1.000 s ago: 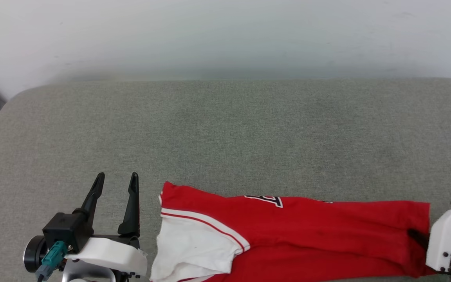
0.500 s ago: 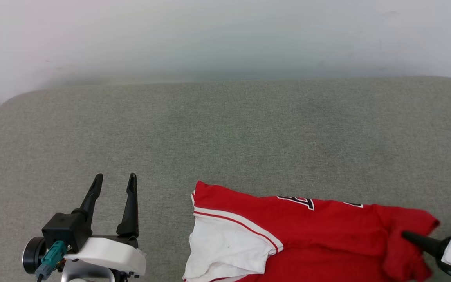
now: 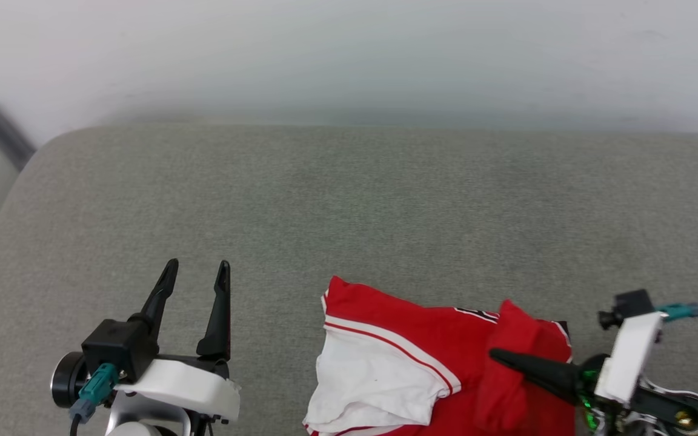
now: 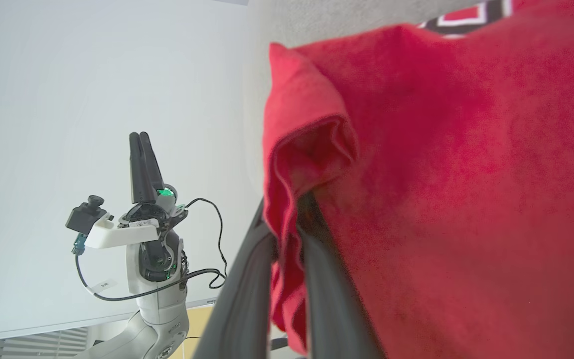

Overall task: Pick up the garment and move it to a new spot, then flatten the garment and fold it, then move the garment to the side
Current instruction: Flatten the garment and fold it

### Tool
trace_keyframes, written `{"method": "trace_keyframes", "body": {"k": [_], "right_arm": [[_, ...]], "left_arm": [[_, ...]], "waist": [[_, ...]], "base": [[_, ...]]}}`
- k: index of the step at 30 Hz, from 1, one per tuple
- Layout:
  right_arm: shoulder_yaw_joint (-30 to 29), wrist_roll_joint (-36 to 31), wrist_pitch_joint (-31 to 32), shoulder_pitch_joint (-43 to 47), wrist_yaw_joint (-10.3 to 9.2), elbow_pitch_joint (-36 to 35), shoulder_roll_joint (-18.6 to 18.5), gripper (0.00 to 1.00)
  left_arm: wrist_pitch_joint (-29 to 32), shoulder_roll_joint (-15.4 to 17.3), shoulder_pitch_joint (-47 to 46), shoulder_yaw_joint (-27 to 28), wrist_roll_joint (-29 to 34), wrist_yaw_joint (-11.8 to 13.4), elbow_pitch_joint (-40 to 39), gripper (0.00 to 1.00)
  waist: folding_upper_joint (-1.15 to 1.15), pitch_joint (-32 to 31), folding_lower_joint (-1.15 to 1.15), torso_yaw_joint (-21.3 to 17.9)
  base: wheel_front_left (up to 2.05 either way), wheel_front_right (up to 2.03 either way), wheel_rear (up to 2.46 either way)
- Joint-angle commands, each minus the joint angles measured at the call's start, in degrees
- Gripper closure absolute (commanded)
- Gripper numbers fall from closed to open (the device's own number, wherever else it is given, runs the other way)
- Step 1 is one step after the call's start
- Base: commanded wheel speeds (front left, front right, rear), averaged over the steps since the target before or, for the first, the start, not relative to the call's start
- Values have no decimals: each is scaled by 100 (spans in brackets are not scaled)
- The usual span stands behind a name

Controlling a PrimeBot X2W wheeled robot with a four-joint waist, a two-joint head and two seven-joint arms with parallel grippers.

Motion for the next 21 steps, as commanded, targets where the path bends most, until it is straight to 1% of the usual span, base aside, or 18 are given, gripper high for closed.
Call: {"method": "trace_keyframes", "body": {"k": [1,5,9,14,16,17,18,19,20,21], "right_arm": [[213,171,-149,-137,-1,97,18,100],[986,565,-595,-302,-2,372,19,100],[1717,814,-1022,-545,-1,604,18,100],[2443,994,-1517,-838,-1,847,13,100],[2685,950,-1719,-907,-1,976,14,100],[2805,961,-1809,-935,-1,1025,14,85],[2914,986,-1898,-976,-1,1069,15,64],[2997,1005,-1992,-1015,-1,1114,13,53],[3088,1020,-2071,-1037,-1,1169,12,0],[3172,996,-2142,-1063,-1,1227,13,0]], "left_arm": [[5,-29,-109,-29,13,-37,10,0],[7,-80,-257,-87,25,-126,79,0],[-5,-139,-390,-138,42,-194,152,0],[-31,-207,-532,-172,51,-287,248,0],[-38,-234,-565,-177,52,-317,294,0],[-45,-247,-575,-176,56,-332,318,0],[-53,-260,-590,-173,61,-343,336,0],[-59,-268,-608,-174,58,-350,359,0],[-58,-275,-626,-172,61,-354,380,0],[-62,-282,-644,-167,63,-363,390,0]], "waist": [[0,44,0,125],[0,173,0,323],[0,336,0,457],[0,521,0,536],[0,560,0,537],[0,576,0,532],[0,595,0,526],[0,611,0,520],[0,620,0,510],[0,627,0,498]], "base": [[0,0,0],[0,0,0],[0,0,0],[0,0,0],[0,0,0],[0,0,0],[0,0,0],[0,0,0],[0,0,0],[0,0,0]]}}
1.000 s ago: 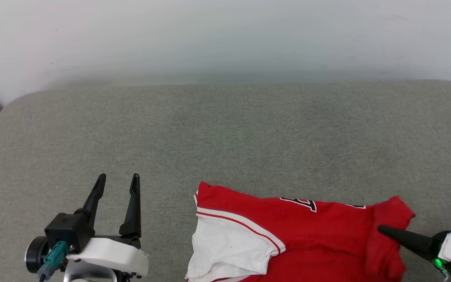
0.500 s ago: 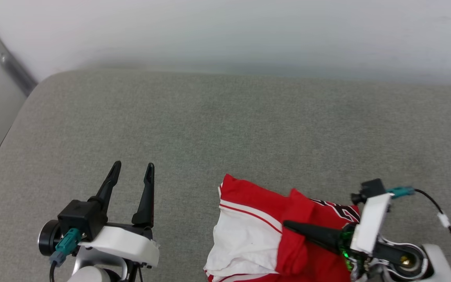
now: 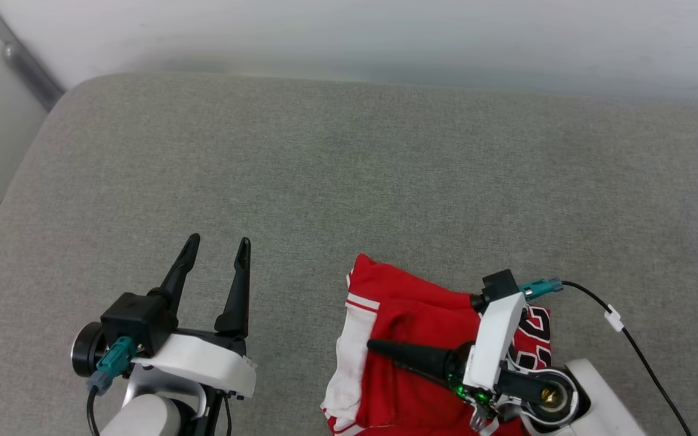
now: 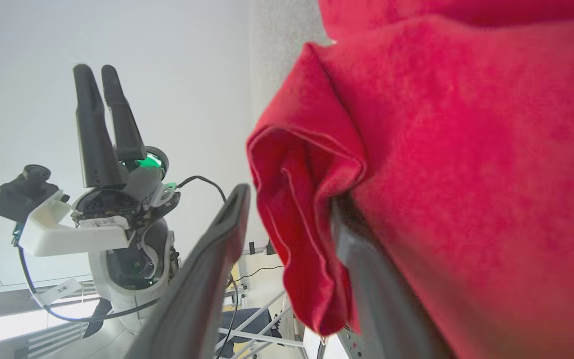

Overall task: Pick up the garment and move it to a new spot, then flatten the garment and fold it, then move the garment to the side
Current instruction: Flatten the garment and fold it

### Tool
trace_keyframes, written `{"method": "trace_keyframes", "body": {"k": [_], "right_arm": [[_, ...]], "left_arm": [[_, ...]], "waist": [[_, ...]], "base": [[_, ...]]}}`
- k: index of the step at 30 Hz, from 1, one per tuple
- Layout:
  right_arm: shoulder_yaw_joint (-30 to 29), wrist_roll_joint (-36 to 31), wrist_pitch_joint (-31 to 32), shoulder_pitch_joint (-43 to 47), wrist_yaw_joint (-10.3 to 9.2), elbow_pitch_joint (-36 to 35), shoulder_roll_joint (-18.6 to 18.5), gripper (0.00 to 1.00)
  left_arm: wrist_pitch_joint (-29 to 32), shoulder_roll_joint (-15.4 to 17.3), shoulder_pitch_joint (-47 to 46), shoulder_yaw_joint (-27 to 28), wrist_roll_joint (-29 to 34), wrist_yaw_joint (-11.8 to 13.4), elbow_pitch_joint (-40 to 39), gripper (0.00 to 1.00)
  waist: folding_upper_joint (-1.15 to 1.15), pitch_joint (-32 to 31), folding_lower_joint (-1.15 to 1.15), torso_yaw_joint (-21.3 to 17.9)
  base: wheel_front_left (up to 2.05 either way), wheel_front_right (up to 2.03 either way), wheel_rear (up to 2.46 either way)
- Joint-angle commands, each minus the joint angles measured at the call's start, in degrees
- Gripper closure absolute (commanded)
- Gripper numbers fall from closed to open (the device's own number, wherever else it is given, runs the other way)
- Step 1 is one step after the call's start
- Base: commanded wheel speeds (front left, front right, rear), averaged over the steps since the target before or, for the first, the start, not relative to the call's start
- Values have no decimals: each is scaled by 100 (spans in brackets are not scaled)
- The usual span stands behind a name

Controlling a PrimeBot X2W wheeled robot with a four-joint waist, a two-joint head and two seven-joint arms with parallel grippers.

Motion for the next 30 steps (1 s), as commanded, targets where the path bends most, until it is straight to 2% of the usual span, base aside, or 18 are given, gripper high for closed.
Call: {"method": "trace_keyframes", "body": {"k": [1,5,9,13,16,19,23,26,30], "right_arm": [[35,-16,-52,-95,0,24,2,0],[272,-106,-312,-245,0,65,2,0],[558,-497,-737,-410,0,-253,-133,0],[928,-1528,-1785,-577,0,-636,-561,0],[1006,-2554,-2672,-666,0,-542,-912,0],[732,-3515,-3449,-643,0,-369,-1083,0],[1,-4570,-4235,-348,-1,-293,-1141,0],[-600,-5201,-4573,-103,-1,-462,-1078,0],[-1319,-5777,-4689,384,-1,-856,-920,0]], "left_arm": [[-21,-17,-80,12,31,-20,5,0],[-36,-5,-101,22,49,-30,33,0],[-39,19,-110,34,54,-30,47,0],[-45,31,-89,46,55,-5,62,0],[-52,47,-8,71,54,50,68,0],[-46,79,84,106,67,117,99,0],[-53,109,235,159,52,206,123,0],[-56,151,367,191,58,265,139,0],[-56,191,528,216,67,347,144,0]], "waist": [[0,6,0,-14],[0,-3,0,-79],[0,-26,0,-153],[0,-87,0,-232],[0,-161,0,-310],[0,-268,0,-411],[0,-445,0,-576],[0,-582,0,-706],[0,-753,0,-841]], "base": [[0,0,0],[0,0,0],[0,0,0],[0,0,0],[0,0,0],[0,0,0],[0,0,0],[0,0,0],[0,0,0]]}}
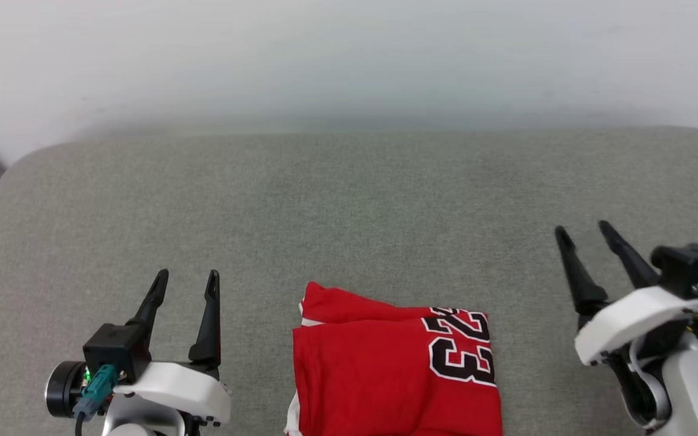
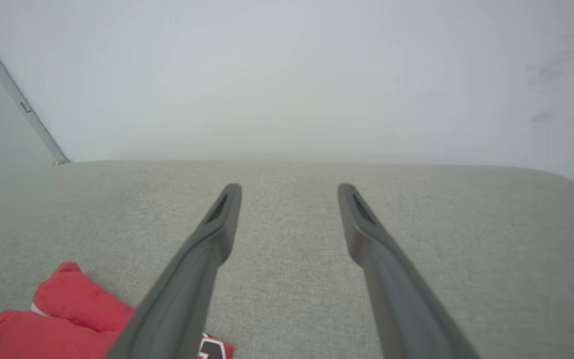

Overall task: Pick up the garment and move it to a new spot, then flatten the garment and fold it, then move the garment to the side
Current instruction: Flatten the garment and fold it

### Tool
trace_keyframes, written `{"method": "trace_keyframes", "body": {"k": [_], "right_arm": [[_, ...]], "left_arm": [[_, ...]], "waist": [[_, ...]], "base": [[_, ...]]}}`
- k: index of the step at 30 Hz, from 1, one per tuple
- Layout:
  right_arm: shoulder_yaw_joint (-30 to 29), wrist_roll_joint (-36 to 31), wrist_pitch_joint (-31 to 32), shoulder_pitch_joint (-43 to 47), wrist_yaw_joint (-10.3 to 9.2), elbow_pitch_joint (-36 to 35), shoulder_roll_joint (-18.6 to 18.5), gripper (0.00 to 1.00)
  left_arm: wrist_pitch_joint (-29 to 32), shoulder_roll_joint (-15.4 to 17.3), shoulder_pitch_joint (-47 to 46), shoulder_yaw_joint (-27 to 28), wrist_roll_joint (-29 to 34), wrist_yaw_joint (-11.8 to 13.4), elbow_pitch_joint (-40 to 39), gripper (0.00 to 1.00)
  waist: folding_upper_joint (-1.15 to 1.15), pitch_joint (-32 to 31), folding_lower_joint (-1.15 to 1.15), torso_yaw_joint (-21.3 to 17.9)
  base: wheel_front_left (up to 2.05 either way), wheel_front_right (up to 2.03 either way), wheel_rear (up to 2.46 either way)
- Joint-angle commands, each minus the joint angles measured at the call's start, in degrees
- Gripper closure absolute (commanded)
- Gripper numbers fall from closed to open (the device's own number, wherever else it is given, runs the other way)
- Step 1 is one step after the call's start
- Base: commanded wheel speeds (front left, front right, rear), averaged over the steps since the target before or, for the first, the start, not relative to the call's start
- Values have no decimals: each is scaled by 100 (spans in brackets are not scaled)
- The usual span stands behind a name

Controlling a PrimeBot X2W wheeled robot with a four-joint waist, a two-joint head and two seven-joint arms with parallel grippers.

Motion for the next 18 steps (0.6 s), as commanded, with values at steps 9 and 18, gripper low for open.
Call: {"method": "trace_keyframes", "body": {"k": [9,18], "right_arm": [[-638,-818,360,1232,-2,-1567,373,0],[-630,-899,783,1916,-2,-2382,672,0]], "left_arm": [[-43,-61,409,176,29,132,57,0],[-56,-215,764,469,118,70,146,0]], "waist": [[0,-365,0,-235],[0,-486,0,-378]], "base": [[0,0,0],[0,0,0]]}}
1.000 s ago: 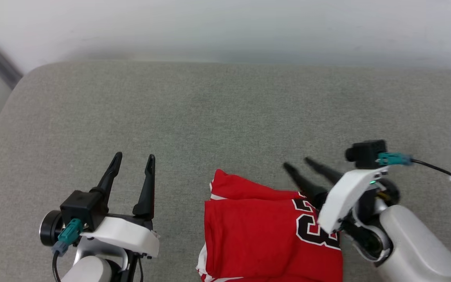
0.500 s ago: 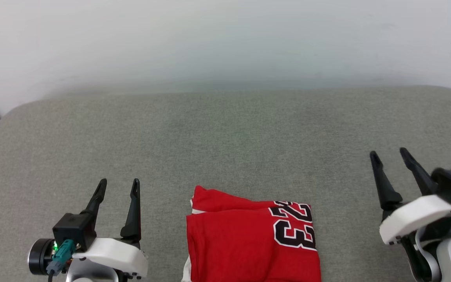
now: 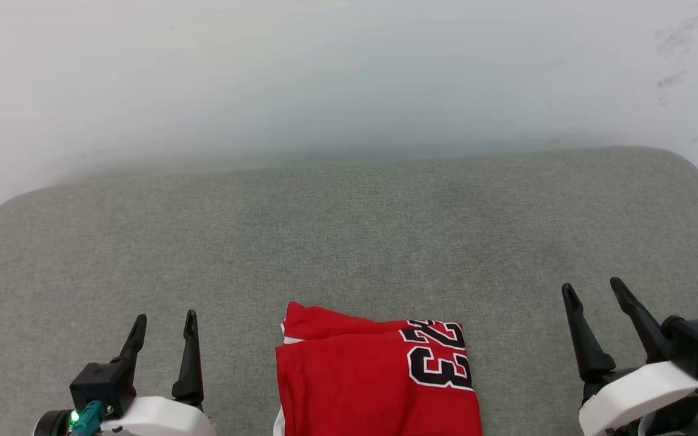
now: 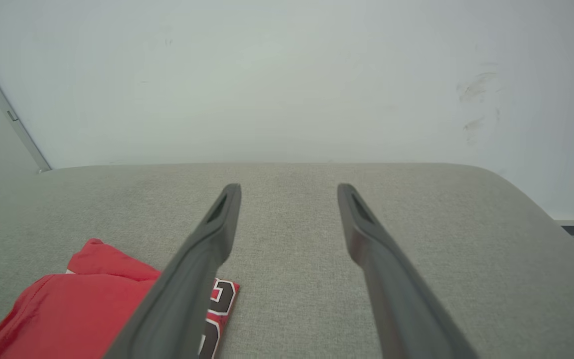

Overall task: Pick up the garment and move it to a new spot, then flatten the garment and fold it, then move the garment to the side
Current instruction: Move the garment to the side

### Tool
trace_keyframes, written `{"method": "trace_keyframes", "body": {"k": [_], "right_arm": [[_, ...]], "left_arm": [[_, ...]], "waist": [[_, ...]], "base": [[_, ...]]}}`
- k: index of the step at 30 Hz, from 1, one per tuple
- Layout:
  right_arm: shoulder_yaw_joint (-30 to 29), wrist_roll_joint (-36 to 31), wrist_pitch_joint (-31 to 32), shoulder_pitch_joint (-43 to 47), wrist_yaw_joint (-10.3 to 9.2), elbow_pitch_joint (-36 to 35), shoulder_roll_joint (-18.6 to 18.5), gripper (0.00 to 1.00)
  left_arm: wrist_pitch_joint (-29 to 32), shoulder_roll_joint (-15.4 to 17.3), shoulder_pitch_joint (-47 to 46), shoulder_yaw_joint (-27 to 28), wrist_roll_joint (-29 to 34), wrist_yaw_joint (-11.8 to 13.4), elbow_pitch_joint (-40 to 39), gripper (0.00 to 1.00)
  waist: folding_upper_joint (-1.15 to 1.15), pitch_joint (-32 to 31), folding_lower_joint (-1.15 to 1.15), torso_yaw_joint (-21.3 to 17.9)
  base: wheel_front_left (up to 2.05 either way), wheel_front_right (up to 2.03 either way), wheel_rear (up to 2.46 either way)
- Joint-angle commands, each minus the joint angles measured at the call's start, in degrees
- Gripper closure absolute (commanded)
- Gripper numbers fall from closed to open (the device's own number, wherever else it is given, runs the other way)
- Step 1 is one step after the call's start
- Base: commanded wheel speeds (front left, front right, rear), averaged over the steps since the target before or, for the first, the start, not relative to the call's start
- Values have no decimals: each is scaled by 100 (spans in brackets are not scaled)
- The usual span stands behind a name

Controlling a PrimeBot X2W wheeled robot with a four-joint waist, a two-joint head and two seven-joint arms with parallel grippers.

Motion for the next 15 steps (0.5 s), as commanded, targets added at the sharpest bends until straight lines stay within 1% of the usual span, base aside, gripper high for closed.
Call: {"method": "trace_keyframes", "body": {"k": [1,8,13,15], "right_arm": [[-28,-22,45,97,-2,-51,44,0],[-110,-14,124,169,-2,-208,114,0],[-155,40,190,186,-2,-204,138,0],[-267,145,313,227,-2,-104,141,0]], "left_arm": [[-40,-29,66,49,52,-35,15,0],[-41,-165,133,200,203,-120,-1,0],[-42,-251,195,332,271,-161,-30,0],[-42,-282,177,361,316,-197,-44,0]], "waist": [[0,-10,0,-8],[0,-22,0,-8],[0,1,0,-40],[0,35,0,-26]], "base": [[0,0,0],[0,0,0],[0,0,0],[0,0,0]]}}
